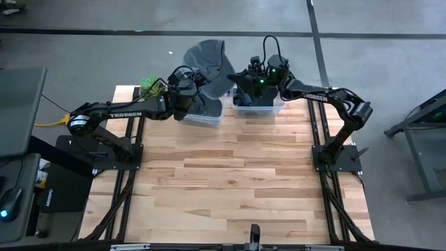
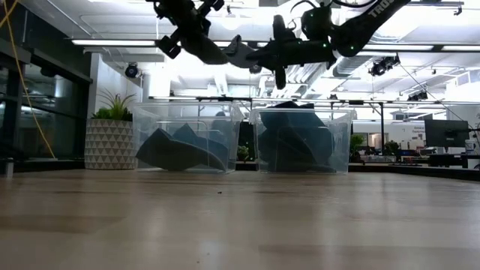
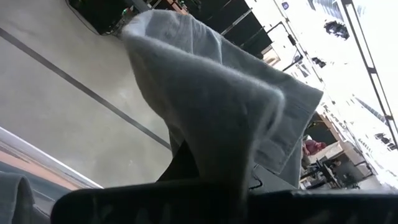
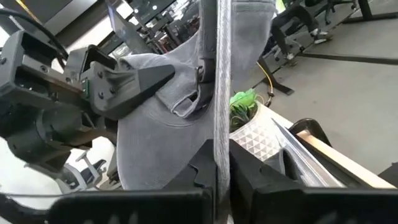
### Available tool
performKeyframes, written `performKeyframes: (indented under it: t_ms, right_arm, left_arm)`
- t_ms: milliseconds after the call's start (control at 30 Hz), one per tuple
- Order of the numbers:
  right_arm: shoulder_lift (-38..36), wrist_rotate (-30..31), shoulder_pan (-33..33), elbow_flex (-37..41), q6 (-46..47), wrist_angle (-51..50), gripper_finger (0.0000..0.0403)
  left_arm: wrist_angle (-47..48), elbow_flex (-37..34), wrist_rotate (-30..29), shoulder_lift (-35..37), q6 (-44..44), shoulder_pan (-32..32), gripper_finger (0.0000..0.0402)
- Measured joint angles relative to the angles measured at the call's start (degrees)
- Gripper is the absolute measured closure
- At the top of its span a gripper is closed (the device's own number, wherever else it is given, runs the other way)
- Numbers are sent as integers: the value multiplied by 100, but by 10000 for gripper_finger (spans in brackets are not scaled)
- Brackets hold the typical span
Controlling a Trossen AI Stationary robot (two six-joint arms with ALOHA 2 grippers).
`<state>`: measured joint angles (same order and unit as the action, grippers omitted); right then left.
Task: Pick & Place hat
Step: Put the gray cap into the left transparent bin
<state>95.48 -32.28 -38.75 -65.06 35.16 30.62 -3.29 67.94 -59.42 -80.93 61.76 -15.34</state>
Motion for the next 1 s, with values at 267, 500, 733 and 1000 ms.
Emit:
performKeyframes:
  t_ms: [267, 500, 733, 1000]
  right_arm:
    - [0, -210, -117, 0, -51, -85, 396]
    - [0, -256, -279, 2, -146, -154, 397]
    - [-2, -431, -653, 2, -521, -557, 397]
    - [-7, -1338, -897, -317, -1299, -1451, 397]
  left_arm:
    - [44, -2, 88, 0, -350, -2, 400]
    - [2, -3, 362, 2, -1646, -4, 381]
    - [26, 9, 324, 242, -3820, -4, 292]
    - [407, 210, 79, 931, -5483, -79, 225]
